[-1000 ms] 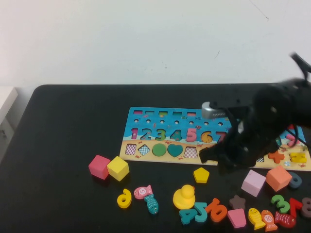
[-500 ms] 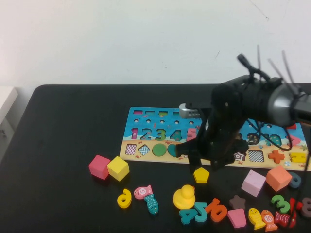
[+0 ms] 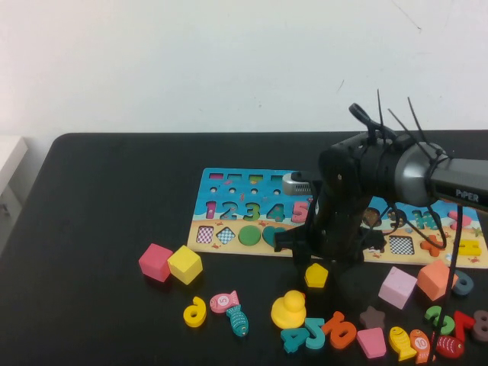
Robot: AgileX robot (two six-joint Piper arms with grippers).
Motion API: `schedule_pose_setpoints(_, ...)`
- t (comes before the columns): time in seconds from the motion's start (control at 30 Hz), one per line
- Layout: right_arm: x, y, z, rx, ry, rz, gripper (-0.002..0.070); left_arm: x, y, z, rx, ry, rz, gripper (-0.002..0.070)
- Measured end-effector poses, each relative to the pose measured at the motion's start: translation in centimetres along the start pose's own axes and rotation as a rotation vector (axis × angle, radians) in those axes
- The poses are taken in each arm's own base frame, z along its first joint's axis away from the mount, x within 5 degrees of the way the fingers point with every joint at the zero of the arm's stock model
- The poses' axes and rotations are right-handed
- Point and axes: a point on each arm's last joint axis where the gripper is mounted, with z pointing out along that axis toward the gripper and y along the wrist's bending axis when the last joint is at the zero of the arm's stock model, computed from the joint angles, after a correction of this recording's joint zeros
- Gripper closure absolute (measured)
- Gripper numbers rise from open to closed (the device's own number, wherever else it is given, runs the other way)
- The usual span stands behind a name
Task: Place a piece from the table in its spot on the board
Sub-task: Pick up the "Pentagon"
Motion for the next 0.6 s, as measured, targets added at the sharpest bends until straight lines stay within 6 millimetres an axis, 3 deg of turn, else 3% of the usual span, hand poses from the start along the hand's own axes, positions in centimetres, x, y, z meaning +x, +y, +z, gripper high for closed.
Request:
schedule_pose_setpoints(0.4, 0.19, -0.11, 0.84, 0.013, 0.030, -0.010, 0.0219, 0.00, 0.00, 0.00, 0.000, 0.000, 0.000, 0.0677)
schedule_pose_setpoints(0.6, 0.19, -0.13, 0.86, 0.017, 0.034, -0.018, 0.0276, 0.00, 0.00, 0.00, 0.000, 0.000, 0.000, 0.0676)
